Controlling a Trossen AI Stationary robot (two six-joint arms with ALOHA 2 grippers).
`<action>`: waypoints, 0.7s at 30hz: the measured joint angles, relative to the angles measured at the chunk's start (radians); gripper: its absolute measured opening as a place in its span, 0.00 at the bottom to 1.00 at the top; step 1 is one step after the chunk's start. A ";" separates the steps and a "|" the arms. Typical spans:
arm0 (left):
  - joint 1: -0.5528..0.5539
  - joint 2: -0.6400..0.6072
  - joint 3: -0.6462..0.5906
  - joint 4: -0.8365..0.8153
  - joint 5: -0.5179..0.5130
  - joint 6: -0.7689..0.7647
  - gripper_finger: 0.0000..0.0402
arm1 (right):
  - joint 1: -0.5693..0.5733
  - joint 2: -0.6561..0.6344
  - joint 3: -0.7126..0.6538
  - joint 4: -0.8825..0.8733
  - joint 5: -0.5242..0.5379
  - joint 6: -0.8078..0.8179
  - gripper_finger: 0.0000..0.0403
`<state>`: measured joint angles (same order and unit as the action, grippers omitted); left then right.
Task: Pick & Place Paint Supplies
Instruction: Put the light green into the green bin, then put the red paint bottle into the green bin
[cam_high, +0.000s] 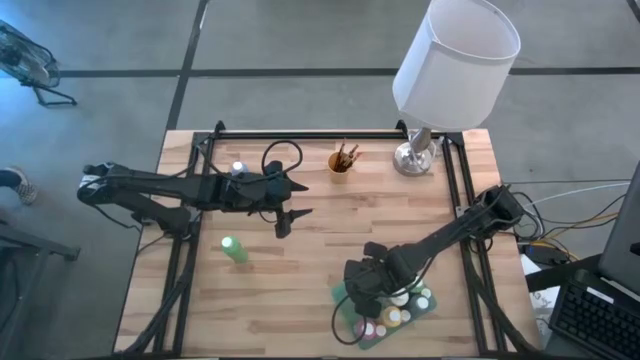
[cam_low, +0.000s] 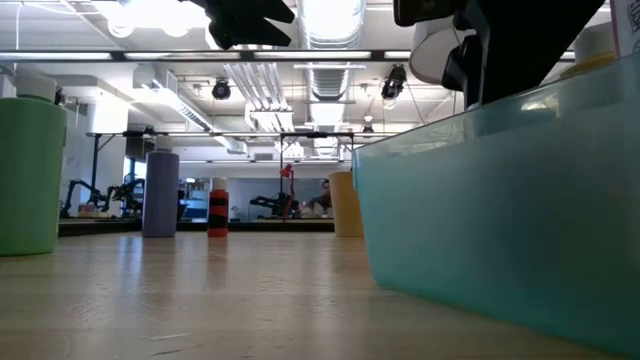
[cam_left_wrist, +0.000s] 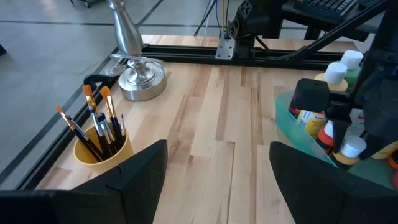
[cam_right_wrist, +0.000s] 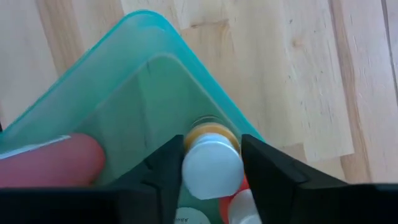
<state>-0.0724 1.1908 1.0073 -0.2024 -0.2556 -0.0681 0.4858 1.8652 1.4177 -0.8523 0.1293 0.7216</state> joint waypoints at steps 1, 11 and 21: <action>0.000 0.000 0.000 0.000 0.000 0.000 0.71 | 0.000 0.000 -0.001 0.000 0.001 0.000 0.42; 0.000 0.000 0.000 0.000 0.000 0.000 0.71 | -0.001 -0.002 0.030 -0.007 0.001 0.000 0.63; 0.000 0.000 0.000 0.000 0.000 -0.008 0.71 | 0.000 -0.006 0.106 -0.010 0.001 -0.059 0.69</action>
<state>-0.0725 1.1912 1.0073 -0.2024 -0.2554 -0.0763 0.4860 1.8595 1.5236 -0.8626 0.1300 0.6623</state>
